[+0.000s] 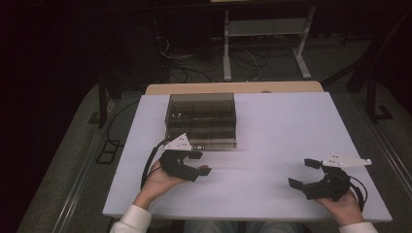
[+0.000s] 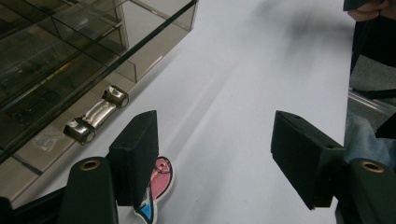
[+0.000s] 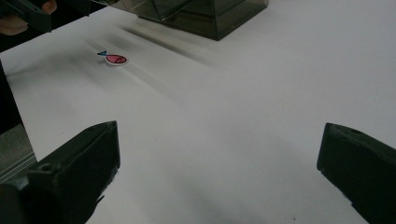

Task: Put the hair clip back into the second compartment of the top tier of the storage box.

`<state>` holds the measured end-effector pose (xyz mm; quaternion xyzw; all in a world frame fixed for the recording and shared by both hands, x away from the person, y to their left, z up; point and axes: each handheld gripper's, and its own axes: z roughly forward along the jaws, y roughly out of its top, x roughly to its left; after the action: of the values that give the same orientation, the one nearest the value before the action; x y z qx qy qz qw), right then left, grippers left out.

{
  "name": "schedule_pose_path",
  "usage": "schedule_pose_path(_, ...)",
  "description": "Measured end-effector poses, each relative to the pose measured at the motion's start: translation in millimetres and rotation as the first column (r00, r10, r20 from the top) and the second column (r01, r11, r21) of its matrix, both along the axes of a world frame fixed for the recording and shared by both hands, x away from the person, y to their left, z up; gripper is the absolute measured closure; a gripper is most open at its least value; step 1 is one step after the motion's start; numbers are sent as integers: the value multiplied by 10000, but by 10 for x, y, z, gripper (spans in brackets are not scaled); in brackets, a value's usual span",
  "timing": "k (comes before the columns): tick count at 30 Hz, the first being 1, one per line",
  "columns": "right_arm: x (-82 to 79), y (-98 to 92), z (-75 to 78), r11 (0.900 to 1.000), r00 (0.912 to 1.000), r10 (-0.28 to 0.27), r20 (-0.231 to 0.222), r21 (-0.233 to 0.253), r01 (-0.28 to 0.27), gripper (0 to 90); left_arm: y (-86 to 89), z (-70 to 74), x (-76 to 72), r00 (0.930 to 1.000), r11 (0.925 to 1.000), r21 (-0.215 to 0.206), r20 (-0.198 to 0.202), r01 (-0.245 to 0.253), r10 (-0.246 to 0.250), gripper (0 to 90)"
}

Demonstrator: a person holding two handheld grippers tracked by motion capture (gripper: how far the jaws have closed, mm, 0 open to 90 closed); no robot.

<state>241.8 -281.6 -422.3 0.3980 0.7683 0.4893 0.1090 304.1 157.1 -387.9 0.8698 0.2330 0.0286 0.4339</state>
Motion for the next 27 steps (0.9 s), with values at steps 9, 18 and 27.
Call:
schedule_pose_path(9, 0, 1, 1, 10000, 10000, 21, -5, 1, -21, 0, -16, -92, -17, 9999, 9996, 276, 149, -75, 70, 314)
schedule_pose_path(18, 1, 4, 2, 10000, 10000, 39, -1, -10, -39, 0, 1, -193, -14, 9997, 9985, 520, 174, -171, 162, 317)
schedule_pose_path(27, 3, 4, 4, 10000, 10000, 65, 3, -21, -65, 0, 49, -261, 3, 9990, 9967, 698, 204, -417, 404, 322)
